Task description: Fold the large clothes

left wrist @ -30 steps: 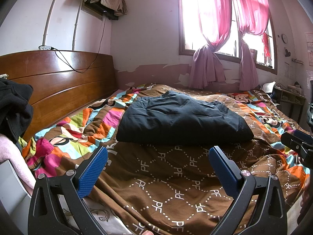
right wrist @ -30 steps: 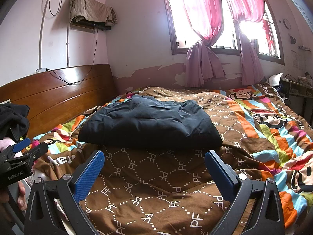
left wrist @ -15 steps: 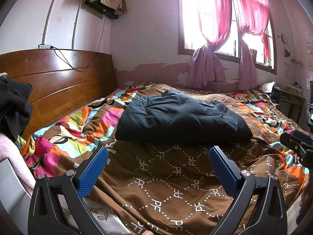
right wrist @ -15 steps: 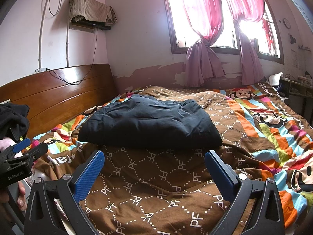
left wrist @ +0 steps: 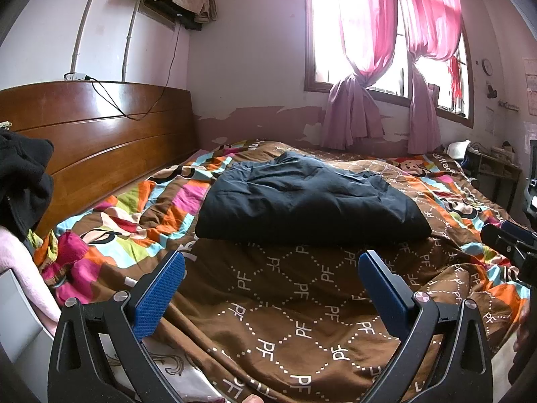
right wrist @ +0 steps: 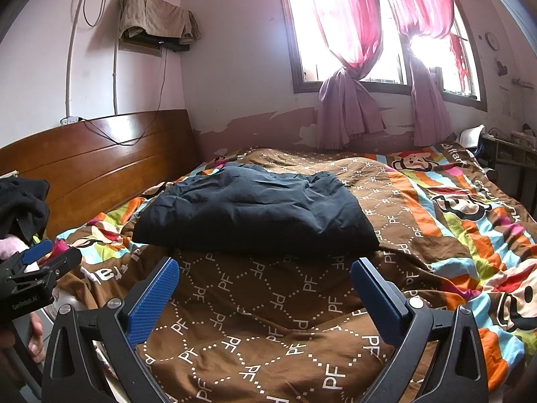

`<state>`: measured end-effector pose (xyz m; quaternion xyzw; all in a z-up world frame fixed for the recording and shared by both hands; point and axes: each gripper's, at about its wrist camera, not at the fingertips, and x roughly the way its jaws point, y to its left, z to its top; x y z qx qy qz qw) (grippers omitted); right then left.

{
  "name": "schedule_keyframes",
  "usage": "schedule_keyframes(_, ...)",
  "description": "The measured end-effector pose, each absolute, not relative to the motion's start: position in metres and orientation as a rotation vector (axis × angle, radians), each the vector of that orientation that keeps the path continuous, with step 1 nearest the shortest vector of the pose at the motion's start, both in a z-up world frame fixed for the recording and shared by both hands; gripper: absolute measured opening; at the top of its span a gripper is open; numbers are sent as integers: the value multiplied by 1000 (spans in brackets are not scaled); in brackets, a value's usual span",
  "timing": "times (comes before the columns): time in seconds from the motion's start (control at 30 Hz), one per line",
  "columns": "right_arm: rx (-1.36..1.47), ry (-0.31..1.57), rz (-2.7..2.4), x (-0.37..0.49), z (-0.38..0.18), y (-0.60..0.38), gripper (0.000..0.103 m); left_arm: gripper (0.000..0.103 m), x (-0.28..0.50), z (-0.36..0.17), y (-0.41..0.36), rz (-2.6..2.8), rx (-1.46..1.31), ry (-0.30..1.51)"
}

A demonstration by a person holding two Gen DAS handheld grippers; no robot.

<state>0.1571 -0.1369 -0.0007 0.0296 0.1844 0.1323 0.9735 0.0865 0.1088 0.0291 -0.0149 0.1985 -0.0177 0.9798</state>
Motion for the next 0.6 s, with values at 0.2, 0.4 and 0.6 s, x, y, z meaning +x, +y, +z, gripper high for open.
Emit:
schedule_keyframes(0.2, 61, 383, 267, 156, -3, -139, 103, 101, 86, 28, 105, -28, -28, 433)
schedule_keyframes(0.4, 69, 402, 268, 155, -5, -142, 103, 101, 87, 24, 91, -35, 6, 467)
schedule_keyframes(0.6, 84, 413, 258, 156, -8, -145, 103, 101, 89, 21, 79, -48, 15, 488)
